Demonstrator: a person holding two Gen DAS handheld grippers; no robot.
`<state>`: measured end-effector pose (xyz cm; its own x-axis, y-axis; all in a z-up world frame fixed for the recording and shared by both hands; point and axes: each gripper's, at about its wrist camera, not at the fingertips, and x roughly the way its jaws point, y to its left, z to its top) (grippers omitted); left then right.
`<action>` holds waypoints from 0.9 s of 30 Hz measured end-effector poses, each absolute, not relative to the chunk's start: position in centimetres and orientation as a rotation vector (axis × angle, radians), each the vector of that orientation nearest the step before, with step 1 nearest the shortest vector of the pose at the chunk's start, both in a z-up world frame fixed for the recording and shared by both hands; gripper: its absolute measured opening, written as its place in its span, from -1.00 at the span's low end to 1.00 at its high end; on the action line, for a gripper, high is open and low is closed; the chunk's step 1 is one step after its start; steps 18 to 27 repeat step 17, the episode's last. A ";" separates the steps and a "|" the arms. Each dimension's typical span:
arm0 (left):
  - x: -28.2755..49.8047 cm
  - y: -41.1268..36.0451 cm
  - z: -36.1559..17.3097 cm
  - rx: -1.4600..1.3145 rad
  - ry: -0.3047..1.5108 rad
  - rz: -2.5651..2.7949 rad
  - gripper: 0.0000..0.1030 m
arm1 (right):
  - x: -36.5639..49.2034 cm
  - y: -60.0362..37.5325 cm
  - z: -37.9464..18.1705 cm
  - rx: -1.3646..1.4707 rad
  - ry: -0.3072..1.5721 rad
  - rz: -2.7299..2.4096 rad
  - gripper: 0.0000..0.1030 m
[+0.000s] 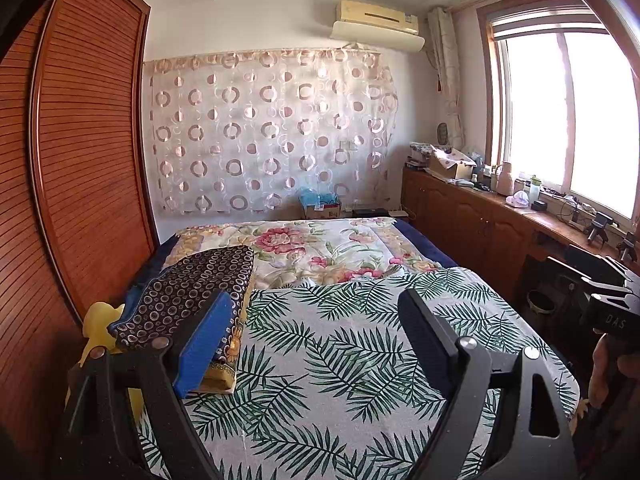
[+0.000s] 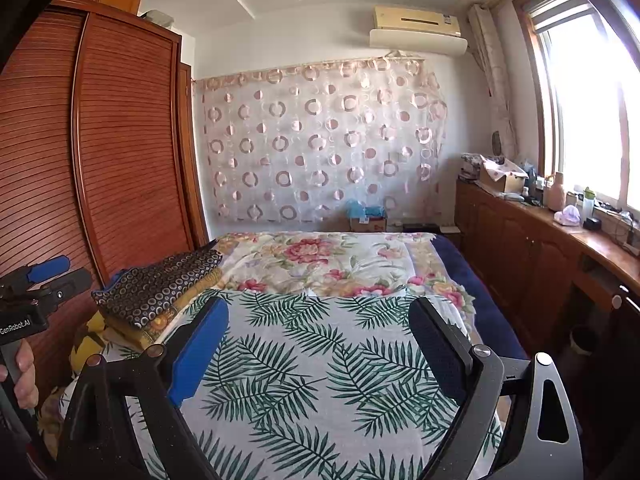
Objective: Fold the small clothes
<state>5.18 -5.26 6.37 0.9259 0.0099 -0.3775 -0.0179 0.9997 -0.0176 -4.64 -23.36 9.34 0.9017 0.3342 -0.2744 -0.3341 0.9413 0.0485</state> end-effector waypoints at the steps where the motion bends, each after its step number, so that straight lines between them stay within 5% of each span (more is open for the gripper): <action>1: 5.2 -5.3 6.4 -0.021 0.387 0.014 0.66 | -4.6 -23.4 9.3 0.000 0.284 0.346 0.79; 27: 5.2 -5.2 6.3 -0.020 0.387 0.015 0.66 | -4.5 -23.6 9.2 -0.001 0.285 0.348 0.79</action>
